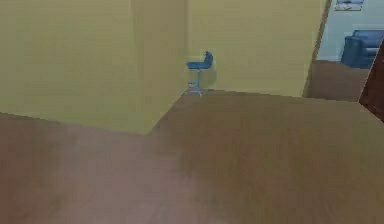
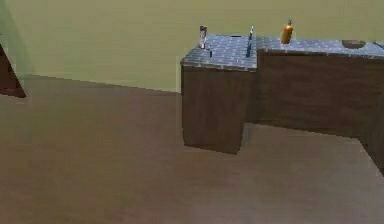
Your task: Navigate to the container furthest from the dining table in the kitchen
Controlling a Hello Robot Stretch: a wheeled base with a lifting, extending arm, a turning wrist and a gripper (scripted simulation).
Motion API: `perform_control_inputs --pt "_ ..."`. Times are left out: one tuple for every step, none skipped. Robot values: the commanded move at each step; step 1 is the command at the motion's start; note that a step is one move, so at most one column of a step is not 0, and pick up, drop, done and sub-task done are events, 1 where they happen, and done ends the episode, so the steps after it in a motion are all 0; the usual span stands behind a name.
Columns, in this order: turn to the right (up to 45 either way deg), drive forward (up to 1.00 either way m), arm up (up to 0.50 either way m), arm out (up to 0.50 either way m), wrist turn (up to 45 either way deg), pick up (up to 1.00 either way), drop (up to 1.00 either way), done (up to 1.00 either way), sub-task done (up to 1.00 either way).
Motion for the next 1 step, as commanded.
perform_control_inputs --pt "-45.0 0.0 0.0 0.0 0.0 0.0 0.0 0.0 0.0"
